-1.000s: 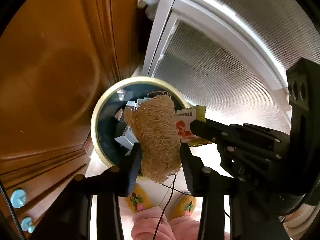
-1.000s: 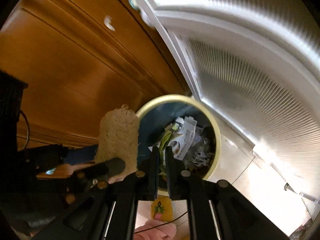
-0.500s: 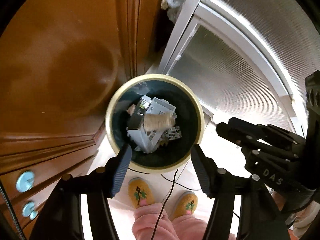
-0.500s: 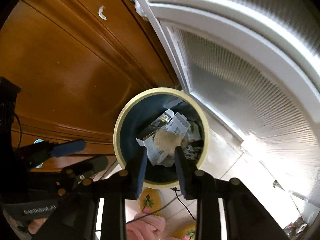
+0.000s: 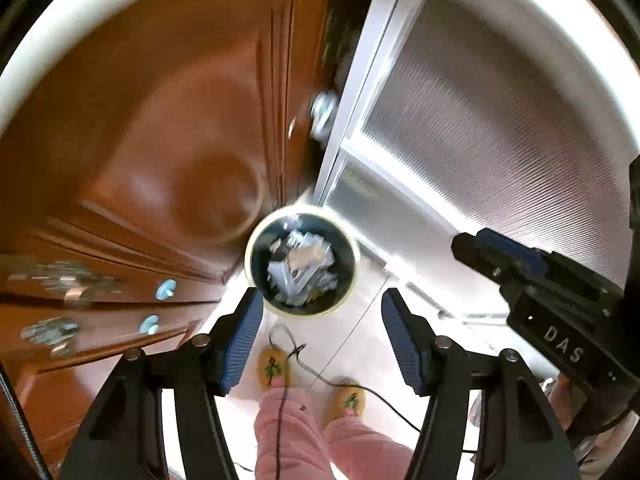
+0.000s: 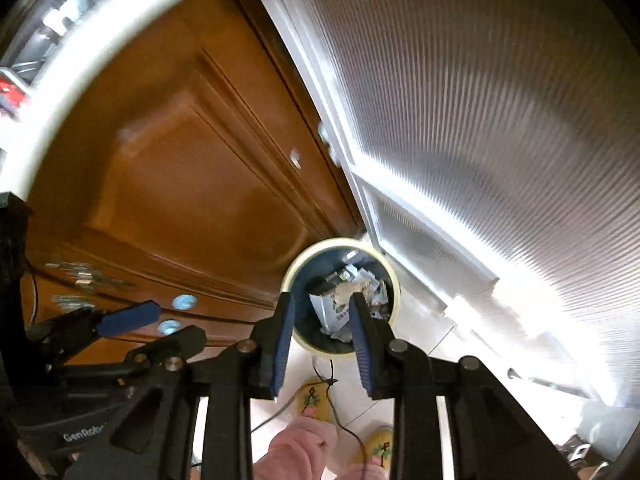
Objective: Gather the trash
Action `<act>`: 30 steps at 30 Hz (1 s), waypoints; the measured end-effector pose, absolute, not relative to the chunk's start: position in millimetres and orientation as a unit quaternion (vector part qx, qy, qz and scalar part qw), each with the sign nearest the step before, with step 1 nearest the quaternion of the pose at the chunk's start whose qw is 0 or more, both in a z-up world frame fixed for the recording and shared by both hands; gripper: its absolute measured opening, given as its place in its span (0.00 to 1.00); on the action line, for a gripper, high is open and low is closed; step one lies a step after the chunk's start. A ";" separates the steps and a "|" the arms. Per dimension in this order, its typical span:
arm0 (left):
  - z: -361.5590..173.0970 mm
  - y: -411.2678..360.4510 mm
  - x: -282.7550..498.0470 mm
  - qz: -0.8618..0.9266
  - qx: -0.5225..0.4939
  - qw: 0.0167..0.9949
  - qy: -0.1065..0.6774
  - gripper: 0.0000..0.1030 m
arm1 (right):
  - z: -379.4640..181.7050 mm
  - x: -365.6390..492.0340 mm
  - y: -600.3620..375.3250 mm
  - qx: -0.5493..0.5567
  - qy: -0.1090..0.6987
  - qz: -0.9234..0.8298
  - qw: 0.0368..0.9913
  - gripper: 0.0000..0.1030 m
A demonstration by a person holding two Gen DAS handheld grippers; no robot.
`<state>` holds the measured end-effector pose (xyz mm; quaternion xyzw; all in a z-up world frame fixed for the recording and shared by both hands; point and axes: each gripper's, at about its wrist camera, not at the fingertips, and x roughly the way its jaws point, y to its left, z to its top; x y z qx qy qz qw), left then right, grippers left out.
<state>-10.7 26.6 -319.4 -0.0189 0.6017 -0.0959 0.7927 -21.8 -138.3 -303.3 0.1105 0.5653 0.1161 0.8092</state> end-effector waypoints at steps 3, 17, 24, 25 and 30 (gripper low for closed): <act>-250.2 23.3 -25.2 -0.085 -0.013 0.815 0.573 0.58 | -236.5 -32.7 -142.6 0.097 0.544 0.122 0.824 0.32; -57.4 23.7 -75.8 -0.018 -0.005 0.881 0.473 0.64 | -34.8 -79.3 -152.1 0.068 0.473 0.108 0.872 0.47; -22.2 29.1 -83.8 0.009 -0.011 0.895 0.446 0.64 | -2.2 -83.2 -145.6 0.061 0.450 0.112 0.884 0.49; -17.9 29.2 -83.8 0.010 -0.012 0.895 0.445 0.64 | 3.6 -84.5 -144.7 0.055 0.444 0.111 0.887 0.50; -9.9 24.5 -84.7 0.012 -0.006 0.896 0.444 0.65 | 21.7 -87.0 -140.6 0.048 0.418 0.102 0.901 0.54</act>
